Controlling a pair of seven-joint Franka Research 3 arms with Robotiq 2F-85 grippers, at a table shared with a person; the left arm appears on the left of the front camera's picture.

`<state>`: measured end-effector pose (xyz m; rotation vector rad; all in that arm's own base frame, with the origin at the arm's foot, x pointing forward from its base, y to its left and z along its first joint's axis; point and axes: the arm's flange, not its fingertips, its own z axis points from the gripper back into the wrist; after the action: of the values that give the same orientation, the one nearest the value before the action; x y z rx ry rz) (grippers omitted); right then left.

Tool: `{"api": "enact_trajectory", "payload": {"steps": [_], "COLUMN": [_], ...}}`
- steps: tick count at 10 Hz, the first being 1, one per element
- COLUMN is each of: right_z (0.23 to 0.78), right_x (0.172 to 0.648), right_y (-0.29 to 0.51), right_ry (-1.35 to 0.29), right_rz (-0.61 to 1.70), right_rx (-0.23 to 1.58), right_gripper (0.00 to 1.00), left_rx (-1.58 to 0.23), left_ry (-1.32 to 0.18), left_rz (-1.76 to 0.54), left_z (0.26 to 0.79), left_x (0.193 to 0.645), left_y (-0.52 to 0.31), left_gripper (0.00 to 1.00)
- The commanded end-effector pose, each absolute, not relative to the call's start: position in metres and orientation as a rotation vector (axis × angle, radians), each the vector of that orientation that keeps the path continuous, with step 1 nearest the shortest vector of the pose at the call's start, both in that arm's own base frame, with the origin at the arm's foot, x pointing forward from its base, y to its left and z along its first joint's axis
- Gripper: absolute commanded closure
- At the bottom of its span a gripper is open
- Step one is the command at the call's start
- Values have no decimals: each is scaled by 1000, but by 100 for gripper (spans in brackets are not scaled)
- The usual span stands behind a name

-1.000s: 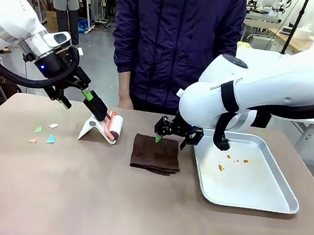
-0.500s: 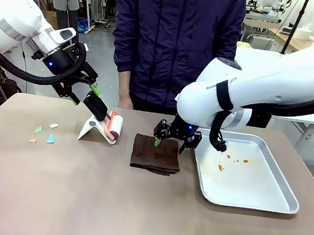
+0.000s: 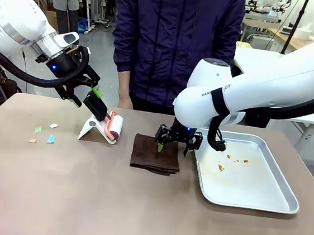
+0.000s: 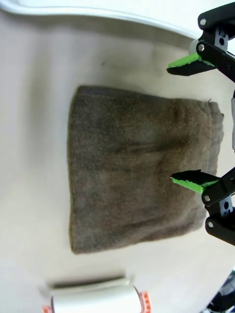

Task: Clean the surface of the table.
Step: Hold the Lint Roller with your left hand and the towel with your right hand.

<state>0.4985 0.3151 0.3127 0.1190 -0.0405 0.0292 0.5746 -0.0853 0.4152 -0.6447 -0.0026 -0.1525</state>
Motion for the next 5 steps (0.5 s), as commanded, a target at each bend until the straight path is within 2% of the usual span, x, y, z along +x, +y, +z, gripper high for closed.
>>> {"api": "enact_trajectory", "payload": {"steps": [1,5], "right_z": [312,306], "right_x": [507,510], "right_y": [336,342], "right_ry": [-46,-40], "right_rz": [1,-5], "right_rx": [40,29], "right_gripper": [0,0], "left_rx": [-648,-663], "left_ry": [-11,-24], "left_rz": [-138,-136], "left_z": [418,413], "left_x": [581,586], "left_y": [-88,-90], "left_gripper": [0,0]}}
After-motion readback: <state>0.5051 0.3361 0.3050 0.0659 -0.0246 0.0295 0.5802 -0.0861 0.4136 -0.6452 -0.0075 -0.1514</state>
